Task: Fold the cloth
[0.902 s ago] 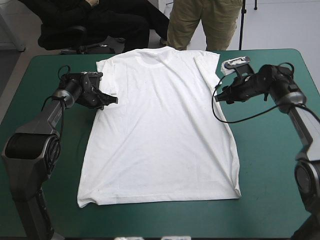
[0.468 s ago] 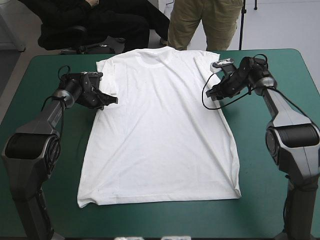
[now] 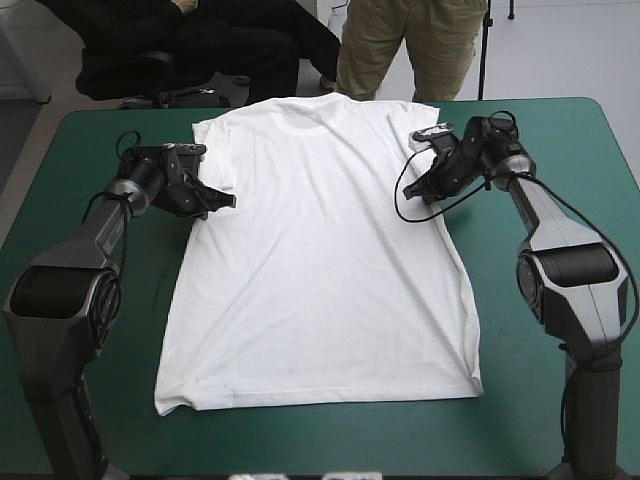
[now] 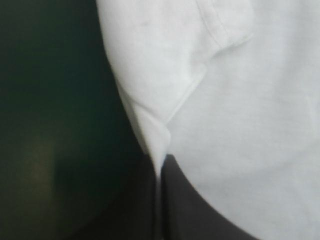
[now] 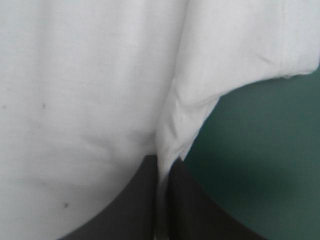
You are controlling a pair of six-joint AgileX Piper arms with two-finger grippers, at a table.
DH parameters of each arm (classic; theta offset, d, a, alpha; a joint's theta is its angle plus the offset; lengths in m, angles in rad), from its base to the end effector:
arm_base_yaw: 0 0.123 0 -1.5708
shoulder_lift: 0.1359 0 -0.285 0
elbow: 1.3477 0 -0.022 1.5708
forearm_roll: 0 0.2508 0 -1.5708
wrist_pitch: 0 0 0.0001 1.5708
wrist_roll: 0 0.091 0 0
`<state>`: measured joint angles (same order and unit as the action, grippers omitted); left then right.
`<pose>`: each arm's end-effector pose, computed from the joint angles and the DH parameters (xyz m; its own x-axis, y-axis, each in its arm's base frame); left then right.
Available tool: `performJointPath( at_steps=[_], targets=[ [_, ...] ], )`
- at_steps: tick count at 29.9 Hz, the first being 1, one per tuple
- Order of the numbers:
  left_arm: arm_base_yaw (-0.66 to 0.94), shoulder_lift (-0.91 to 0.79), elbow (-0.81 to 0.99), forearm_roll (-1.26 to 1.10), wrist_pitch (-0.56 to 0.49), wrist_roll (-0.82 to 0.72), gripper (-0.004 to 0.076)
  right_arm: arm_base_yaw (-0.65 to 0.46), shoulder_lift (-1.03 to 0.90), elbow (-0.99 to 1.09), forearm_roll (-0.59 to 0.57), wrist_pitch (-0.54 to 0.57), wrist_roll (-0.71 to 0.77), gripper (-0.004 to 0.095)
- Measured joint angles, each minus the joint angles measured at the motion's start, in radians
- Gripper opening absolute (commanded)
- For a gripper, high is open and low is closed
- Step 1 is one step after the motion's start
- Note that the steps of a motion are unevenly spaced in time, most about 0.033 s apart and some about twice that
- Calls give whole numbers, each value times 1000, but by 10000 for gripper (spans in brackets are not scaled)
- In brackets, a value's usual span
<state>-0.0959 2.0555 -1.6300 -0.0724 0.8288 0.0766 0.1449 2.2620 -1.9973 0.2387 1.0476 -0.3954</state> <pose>0.4428 -0.0475 0.2088 -0.9113 0.1154 -0.3952 0.1418 0.9892 -0.0381 0.4838 0.0894 0.2099 -0.8345 -0.3898 -0.3895 -0.4556 0.8857 0.0896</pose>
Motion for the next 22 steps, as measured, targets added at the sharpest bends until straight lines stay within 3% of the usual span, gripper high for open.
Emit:
performJointPath(
  at_steps=[9,16,22],
  targets=[
    [3,-29,-14,12,4,22,-17,-1,-15,-60,-11,48,24,-11],
    [40,-167,-142,8,35,30,-17,-42,-225,-85,80,59,2,-12],
    [47,-275,-271,-3,101,53,-17,-72,-427,-85,88,64,-25,-13]
  ],
)
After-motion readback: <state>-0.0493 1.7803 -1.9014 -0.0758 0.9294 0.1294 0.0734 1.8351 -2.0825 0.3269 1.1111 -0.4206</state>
